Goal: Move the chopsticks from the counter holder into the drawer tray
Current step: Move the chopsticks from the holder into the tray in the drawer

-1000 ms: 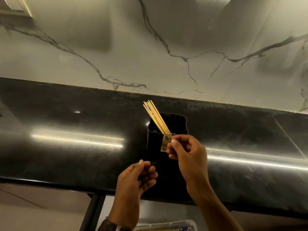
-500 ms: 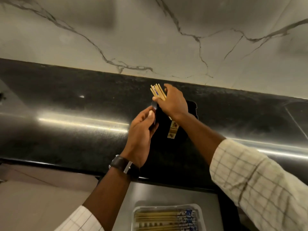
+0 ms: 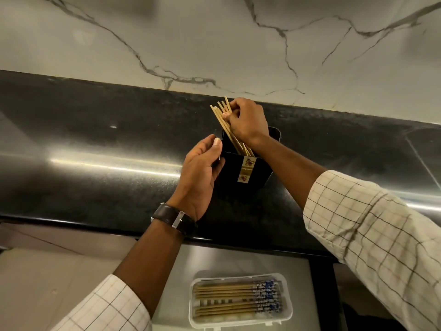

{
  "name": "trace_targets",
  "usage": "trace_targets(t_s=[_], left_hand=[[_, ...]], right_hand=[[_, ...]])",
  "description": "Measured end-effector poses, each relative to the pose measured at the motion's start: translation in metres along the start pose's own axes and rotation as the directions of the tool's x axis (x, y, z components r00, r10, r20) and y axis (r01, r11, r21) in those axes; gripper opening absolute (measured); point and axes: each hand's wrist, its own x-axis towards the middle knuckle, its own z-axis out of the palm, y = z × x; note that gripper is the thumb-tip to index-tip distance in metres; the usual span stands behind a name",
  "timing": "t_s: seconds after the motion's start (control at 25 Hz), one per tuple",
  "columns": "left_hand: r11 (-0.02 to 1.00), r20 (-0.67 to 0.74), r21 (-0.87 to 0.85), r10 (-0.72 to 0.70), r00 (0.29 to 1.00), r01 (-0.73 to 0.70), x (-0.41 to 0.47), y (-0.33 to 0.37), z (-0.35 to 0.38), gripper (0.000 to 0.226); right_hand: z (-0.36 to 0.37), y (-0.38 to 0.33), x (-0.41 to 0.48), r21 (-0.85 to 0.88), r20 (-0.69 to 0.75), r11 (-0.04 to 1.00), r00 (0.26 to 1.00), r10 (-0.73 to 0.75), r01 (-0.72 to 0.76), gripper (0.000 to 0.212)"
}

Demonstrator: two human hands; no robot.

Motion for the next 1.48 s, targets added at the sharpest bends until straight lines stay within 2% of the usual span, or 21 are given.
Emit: trace_targets(t_s=[0.12, 0.24, 0.32, 0.44, 0.52, 0.64, 0.72, 0.8, 0.88, 0.96, 1.0, 1.04, 1.08, 1.12, 1.16, 1.2, 1.28, 1.32, 1.36, 1.4, 1.48], left_hand=[[1.0, 0.004, 0.004, 0.004, 1.0, -0.004, -0.001, 0.003, 0.005, 0.04], [1.0, -0.003, 0.01, 0.007, 1.0, -0.007, -0.001, 0.004, 0.003, 0.037], [0.999, -0.013, 0.036, 0.03, 0.999, -0.029, 0.0, 0.004, 0.002, 0.031], [0.981, -0.018, 0.153, 0.125, 0.992, -0.121, -0.001, 0.006, 0.004, 0.041], [0.922, 0.027, 0.304, 0.244, 0.969, -0.241, -0.001, 0.01, 0.008, 0.044], [0.754, 0.163, 0.512, 0.386, 0.908, -0.412, 0.003, 0.018, 0.027, 0.046], [0.627, 0.234, 0.607, 0.447, 0.863, -0.489, 0.008, 0.025, 0.046, 0.043], [0.555, 0.307, 0.627, 0.47, 0.828, -0.547, 0.007, 0.032, 0.064, 0.03], [0.591, 0.358, 0.58, 0.434, 0.827, -0.561, 0.003, 0.033, 0.075, 0.019], [0.723, 0.296, 0.462, 0.42, 0.858, -0.513, -0.007, 0.028, 0.075, 0.017], [0.828, 0.203, 0.334, 0.403, 0.892, -0.45, -0.014, 0.023, 0.072, 0.02], [0.92, 0.091, 0.15, 0.351, 0.932, -0.361, -0.023, 0.016, 0.068, 0.026], [0.96, -0.02, -0.036, 0.277, 0.961, -0.278, -0.032, 0.008, 0.063, 0.031], [0.958, -0.122, -0.179, 0.205, 0.971, -0.225, -0.039, -0.002, 0.056, 0.033], [0.942, -0.204, -0.27, 0.147, 0.968, -0.2, -0.047, -0.014, 0.049, 0.034], [0.927, -0.265, -0.325, 0.103, 0.959, -0.189, -0.054, -0.026, 0.043, 0.033], [0.93, -0.347, -0.333, 0.035, 0.937, -0.158, -0.072, -0.052, 0.035, 0.031], [0.944, -0.364, -0.305, 0.003, 0.931, -0.122, -0.086, -0.067, 0.033, 0.029], [0.961, -0.36, -0.267, -0.026, 0.933, -0.076, -0.101, -0.083, 0.033, 0.026], [0.976, -0.349, -0.214, -0.05, 0.936, -0.027, -0.116, -0.097, 0.033, 0.024], [0.993, -0.343, -0.112, -0.077, 0.936, 0.041, -0.137, -0.119, 0.033, 0.02]], right_hand=[[-0.007, 0.001, 0.001, 0.023, -0.004, 1.0, 1.0, 0.0, 0.0, 0.024], [-0.014, 0.003, 0.001, 0.118, -0.018, 0.993, 1.0, 0.02, -0.018, 0.021], [-0.024, 0.0, -0.001, 0.181, -0.069, 0.983, 0.997, 0.022, -0.009, 0.016], [-0.055, -0.014, -0.01, 0.306, -0.199, 0.948, 0.979, -0.031, 0.093, 0.018], [-0.083, -0.029, -0.023, 0.396, -0.287, 0.896, 0.954, -0.088, 0.202, 0.019], [-0.12, -0.049, -0.04, 0.525, -0.333, 0.779, 0.925, -0.183, 0.343, 0.018], [-0.136, -0.059, -0.053, 0.606, -0.275, 0.725, 0.941, -0.197, 0.329, 0.019], [-0.146, -0.066, -0.066, 0.651, -0.203, 0.705, 0.959, -0.196, 0.282, 0.018], [-0.15, -0.068, -0.077, 0.654, -0.147, 0.715, 0.968, -0.203, 0.249, 0.02], [-0.146, -0.067, -0.091, 0.571, -0.084, 0.799, 0.981, -0.173, 0.19, 0.028], [-0.141, -0.061, -0.103, 0.506, -0.074, 0.852, 0.99, -0.116, 0.138, 0.035], [-0.132, -0.051, -0.121, 0.467, -0.096, 0.883, 0.995, 0.001, 0.044, 0.042], [-0.121, -0.038, -0.146, 0.486, -0.139, 0.87, 0.974, 0.178, -0.089, 0.045], [-0.108, -0.023, -0.178, 0.569, -0.159, 0.785, 0.904, 0.397, -0.245, 0.043], [-0.095, -0.009, -0.211, 0.693, -0.111, 0.614, 0.785, 0.609, -0.378, 0.039], [-0.083, 0.001, -0.242, 0.802, 0.033, 0.369, 0.652, 0.758, -0.469, 0.033], [-0.067, 0.006, -0.284, 0.845, 0.398, -0.144, 0.424, 0.814, -0.515, 0.033], [-0.06, 0.005, -0.295, 0.813, 0.511, -0.311, 0.346, 0.787, -0.493, 0.037], [-0.055, 0.005, -0.299, 0.793, 0.563, -0.387, 0.322, 0.761, -0.47, 0.037], [-0.054, 0.002, -0.299, 0.791, 0.572, -0.398, 0.332, 0.75, -0.464, 0.035], [-0.054, 0.002, -0.298, 0.811, 0.534, -0.348, 0.353, 0.768, -0.47, 0.028]])
